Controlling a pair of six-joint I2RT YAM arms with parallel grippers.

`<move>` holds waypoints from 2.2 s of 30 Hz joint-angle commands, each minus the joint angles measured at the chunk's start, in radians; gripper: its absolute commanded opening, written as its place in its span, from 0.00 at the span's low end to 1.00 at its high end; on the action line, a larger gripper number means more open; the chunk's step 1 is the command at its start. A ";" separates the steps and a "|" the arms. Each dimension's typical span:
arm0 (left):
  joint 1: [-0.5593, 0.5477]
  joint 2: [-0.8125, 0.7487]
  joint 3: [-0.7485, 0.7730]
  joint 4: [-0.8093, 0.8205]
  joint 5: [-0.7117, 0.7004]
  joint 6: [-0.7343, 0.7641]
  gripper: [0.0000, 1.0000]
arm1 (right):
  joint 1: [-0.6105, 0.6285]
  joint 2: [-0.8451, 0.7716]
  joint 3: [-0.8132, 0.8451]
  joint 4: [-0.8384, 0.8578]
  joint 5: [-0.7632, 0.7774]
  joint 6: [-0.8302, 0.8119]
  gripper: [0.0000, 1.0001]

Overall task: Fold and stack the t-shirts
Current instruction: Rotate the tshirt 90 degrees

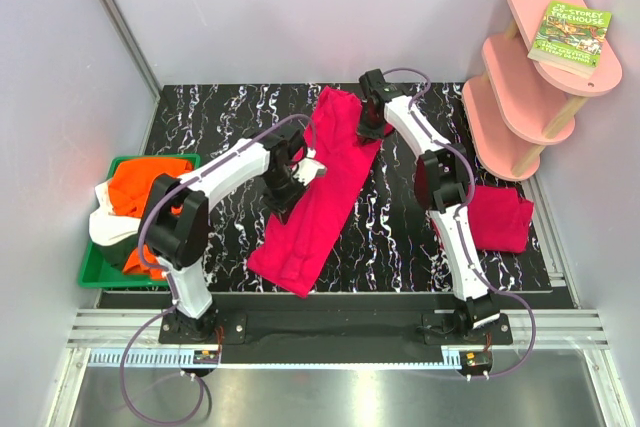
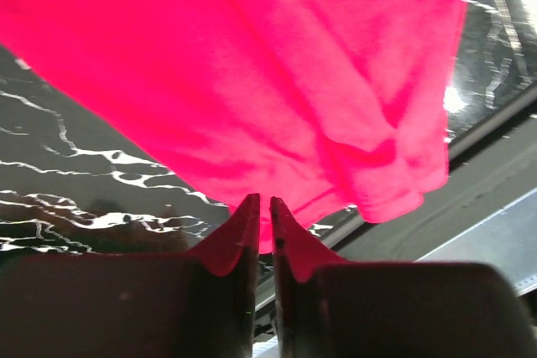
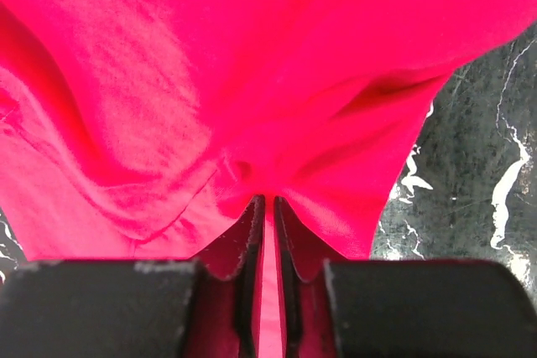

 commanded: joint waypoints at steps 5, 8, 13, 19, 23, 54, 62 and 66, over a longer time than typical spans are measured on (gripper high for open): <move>-0.043 -0.112 -0.033 0.065 0.115 -0.022 0.26 | 0.034 -0.160 -0.101 0.046 0.041 -0.016 0.23; -0.077 -0.129 -0.041 0.105 0.074 -0.018 0.28 | 0.054 -0.260 -0.249 0.115 0.067 0.001 0.28; 0.028 -0.060 0.009 0.158 0.073 -0.067 0.29 | 0.073 -0.431 -0.528 0.244 0.110 0.076 0.38; 0.225 0.040 0.106 0.164 -0.056 -0.123 0.29 | 0.073 -0.516 -0.685 0.292 0.176 0.090 0.46; 0.285 0.089 0.123 0.158 -0.157 -0.116 0.28 | 0.073 -0.508 -0.713 0.290 0.209 0.090 0.44; 0.310 0.161 -0.124 0.097 -0.182 -0.041 0.09 | -0.039 -0.249 -0.497 0.140 0.474 0.170 0.00; 0.256 0.138 -0.179 0.062 -0.147 -0.015 0.07 | -0.044 -0.114 -0.361 0.125 0.388 0.145 0.00; 0.202 0.130 -0.199 0.039 -0.122 -0.004 0.07 | -0.044 -0.030 -0.227 0.076 0.333 0.109 0.00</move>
